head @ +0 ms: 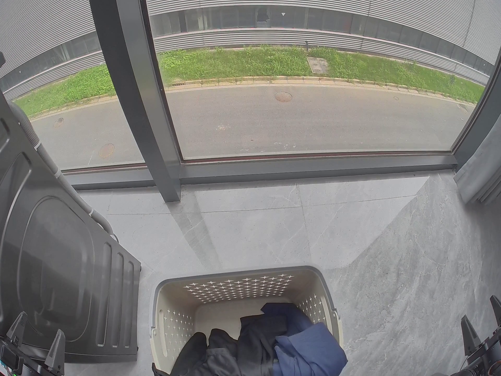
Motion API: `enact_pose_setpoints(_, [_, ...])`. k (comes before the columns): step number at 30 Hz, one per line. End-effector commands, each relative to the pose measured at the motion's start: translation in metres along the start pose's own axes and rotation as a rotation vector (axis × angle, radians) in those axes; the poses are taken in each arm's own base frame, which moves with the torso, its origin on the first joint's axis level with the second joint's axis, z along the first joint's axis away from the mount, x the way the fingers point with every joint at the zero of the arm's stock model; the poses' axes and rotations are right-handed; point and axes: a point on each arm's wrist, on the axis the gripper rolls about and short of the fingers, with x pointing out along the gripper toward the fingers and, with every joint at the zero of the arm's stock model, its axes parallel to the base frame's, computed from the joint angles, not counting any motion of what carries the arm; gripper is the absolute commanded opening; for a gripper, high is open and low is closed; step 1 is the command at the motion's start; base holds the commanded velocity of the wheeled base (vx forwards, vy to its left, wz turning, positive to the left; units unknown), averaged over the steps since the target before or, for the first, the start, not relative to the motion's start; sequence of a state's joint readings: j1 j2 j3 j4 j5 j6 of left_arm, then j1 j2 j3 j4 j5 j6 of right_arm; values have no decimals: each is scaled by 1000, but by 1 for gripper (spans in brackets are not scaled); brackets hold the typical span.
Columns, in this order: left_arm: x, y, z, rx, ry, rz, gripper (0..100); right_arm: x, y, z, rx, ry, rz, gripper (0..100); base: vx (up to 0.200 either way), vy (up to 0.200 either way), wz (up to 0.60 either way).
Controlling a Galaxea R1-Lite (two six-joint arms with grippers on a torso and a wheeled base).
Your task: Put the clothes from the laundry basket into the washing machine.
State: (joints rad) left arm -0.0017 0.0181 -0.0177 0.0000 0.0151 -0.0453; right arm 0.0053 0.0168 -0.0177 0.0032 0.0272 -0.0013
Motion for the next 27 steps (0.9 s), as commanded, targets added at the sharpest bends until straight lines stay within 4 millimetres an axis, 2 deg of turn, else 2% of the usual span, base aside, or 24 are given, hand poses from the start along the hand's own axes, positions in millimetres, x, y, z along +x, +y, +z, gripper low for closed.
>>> enact_pose_setpoints(1, [0, 0, -5, -1, 3, 1, 100, 0, 0, -5, 0, 2, 1, 100, 0, 0, 0])
enact_pose_setpoints(7, [0, 0, -5, -1, 4, 1, 100, 0, 0, -5, 0, 2, 1, 100, 0, 0, 0])
enact_pose_setpoints(13, [0, 0, -5, -1, 4, 1, 100, 0, 0, -5, 0, 2, 0, 100, 200, 0, 0])
enact_pose_setpoints(27, [0, 0, -5, -1, 3, 1, 100, 0, 0, -5, 0, 2, 0, 100, 0, 0, 0])
